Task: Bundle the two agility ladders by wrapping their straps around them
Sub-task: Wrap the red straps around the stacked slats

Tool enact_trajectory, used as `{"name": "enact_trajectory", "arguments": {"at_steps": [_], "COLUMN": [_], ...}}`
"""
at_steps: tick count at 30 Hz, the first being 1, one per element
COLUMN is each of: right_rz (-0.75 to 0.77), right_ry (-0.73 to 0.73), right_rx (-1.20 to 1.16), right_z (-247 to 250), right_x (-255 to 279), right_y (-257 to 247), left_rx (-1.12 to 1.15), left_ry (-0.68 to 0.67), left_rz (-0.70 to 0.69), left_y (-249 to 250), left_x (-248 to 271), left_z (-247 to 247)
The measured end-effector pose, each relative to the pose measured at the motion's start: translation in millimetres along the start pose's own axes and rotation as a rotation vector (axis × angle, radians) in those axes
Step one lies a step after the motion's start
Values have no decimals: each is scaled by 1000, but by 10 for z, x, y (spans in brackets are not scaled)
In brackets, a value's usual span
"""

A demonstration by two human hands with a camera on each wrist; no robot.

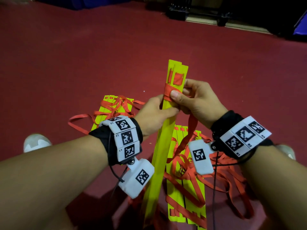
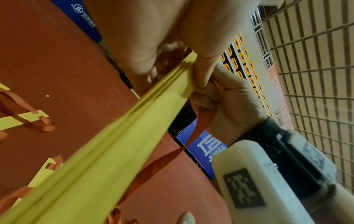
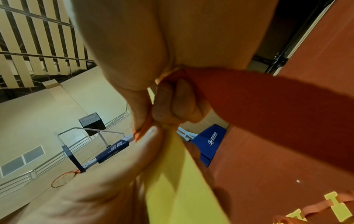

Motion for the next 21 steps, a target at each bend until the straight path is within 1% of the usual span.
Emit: {"name": "enact_trajectory", "arguments": {"at_steps": [3, 5, 7, 12, 13, 14, 17, 18, 21], "right_rz": [22, 59, 82, 61, 61, 62, 77, 84, 77], "right_ry": [92, 116, 112, 11, 10, 27, 171, 185, 175], "right_rx": [115, 229, 295, 365, 383, 399, 438, 424, 350], "right_z": [71, 83, 82, 27, 30, 41, 152, 165, 163], "right_x": [14, 30, 32, -5, -18, -32, -47, -44, -28], "right_y": [-12, -36, -40, 9, 24, 41, 46, 40, 54], "left_rx": [-48, -38, -28, 74, 97, 129, 242, 252, 129], "left_ry": [8, 38, 67, 103, 106, 114, 130, 121, 70], "left_rz": [10, 39, 64, 87, 89, 91, 78, 72, 12], "left_y": [-45, -72, -94, -66, -56, -41, 25, 46, 45], "left_x": [31, 55, 54, 68, 69, 71, 29, 17, -9], "left_z": [64, 81, 84, 52, 45, 43, 44, 40, 25]}}
Point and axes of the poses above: each hand's wrist, its own x-axis away from the middle knuckle, its own z-axis out of the back of the hand, y = z × x, the point moved 7 cm from there along -x, towards the middle knuckle, and after that the axes turned 14 degrees about -z, right-handed, at the moved point
